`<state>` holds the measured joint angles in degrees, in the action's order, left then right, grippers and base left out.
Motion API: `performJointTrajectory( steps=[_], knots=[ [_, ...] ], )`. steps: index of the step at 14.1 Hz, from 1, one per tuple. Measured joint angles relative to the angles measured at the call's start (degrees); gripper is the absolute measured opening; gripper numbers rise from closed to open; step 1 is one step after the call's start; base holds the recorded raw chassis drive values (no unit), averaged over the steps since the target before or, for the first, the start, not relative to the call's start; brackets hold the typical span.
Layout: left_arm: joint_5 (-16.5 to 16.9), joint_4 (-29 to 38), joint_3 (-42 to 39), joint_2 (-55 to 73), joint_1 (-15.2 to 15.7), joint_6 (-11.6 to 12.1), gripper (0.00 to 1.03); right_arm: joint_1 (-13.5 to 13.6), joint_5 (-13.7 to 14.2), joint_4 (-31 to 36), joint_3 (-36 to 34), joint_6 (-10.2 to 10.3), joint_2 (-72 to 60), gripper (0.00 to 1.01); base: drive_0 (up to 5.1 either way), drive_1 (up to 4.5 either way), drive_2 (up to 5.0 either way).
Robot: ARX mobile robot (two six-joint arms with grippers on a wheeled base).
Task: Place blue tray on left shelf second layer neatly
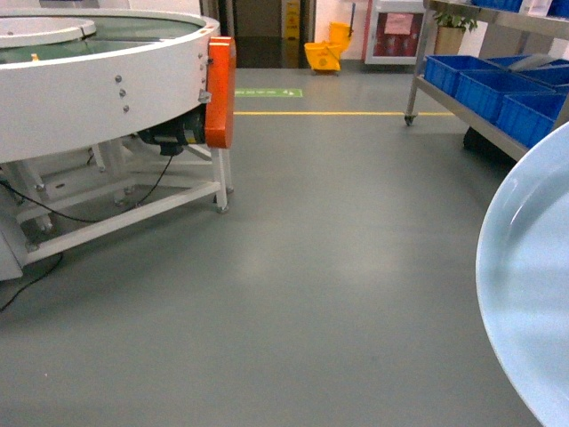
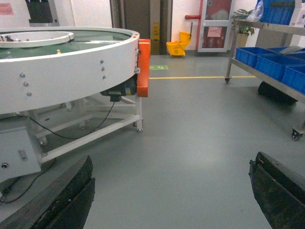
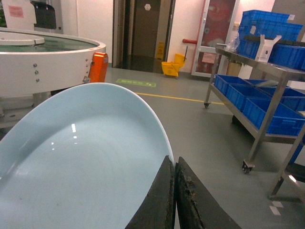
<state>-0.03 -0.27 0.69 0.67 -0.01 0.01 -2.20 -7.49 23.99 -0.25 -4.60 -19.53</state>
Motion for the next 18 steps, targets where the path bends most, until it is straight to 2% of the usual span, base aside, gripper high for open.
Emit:
performJointTrajectory(
  steps=[18],
  knots=[
    [-0.07,0.02,0.00,0.02,0.00,0.02,0.98,0.00,-0.02,0.07,0.00,0.00,0.13,0.02,0.2,4.55,-4.1]
  ],
)
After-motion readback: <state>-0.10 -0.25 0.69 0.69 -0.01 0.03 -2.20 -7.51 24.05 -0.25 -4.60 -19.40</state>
